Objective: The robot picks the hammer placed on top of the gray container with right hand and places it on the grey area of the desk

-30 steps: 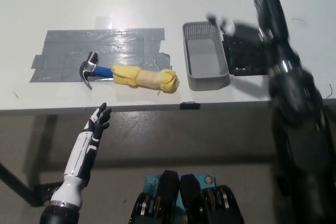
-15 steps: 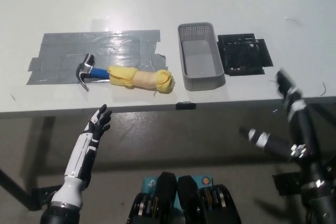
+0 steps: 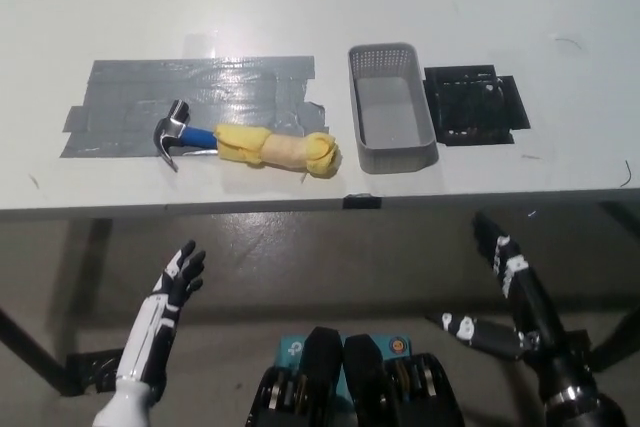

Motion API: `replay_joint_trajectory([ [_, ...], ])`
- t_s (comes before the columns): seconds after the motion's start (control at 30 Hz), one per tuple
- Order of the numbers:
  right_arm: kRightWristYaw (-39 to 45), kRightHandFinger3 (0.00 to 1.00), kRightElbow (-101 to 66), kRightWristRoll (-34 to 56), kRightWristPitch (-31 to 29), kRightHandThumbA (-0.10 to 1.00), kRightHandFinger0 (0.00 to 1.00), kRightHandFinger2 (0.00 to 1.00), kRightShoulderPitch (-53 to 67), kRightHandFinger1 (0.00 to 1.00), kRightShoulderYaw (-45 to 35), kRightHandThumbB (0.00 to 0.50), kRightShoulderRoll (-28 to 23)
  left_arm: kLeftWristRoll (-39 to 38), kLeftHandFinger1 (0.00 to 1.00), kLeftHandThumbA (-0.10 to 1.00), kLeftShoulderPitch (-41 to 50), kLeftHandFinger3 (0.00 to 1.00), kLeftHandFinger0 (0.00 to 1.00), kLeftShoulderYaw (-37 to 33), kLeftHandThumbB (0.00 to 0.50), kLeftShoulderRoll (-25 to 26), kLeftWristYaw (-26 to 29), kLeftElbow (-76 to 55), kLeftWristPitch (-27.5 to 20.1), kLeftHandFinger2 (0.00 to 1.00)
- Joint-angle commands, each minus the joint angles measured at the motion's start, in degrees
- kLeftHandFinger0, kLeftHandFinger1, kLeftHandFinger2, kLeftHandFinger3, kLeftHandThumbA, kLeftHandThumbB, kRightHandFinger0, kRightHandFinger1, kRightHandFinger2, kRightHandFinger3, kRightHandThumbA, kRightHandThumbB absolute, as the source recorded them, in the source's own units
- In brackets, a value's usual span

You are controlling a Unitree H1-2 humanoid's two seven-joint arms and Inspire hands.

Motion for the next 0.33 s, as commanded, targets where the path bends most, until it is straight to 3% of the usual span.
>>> replay_joint_trajectory([
  [0.0, 1.9, 1.0, -1.5, 1.5, -0.6, 1.0, 1.0, 1.0, 1.6, 1.0, 1.1, 0.215, -0.7, -1.1, 1.0, 1.0, 1.3, 1.0, 1.0, -0.3, 0.049, 0.2, -0.6, -0.9, -3.1, 1.0],
  [0.17, 2.1, 1.0, -1.6, 1.3, -0.6, 1.0, 1.0, 1.0, 1.7, 1.0, 1.3, 0.218, -1.3, -0.7, 1.0, 1.0, 1.1, 1.0, 1.0, -0.6, 0.024, -0.2, -0.2, 0.3, -3.8, 1.0],
  [0.3, 2.8, 1.0, -1.9, 1.4, -0.9, 1.0, 1.0, 1.0, 2.3, 1.0, 1.9, 0.235, -1.3, -0.3, 1.0, 1.0, 2.6, 1.0, 1.0, -0.5, 0.041, -0.4, 0.2, 0.3, -4.0, 1.0],
])
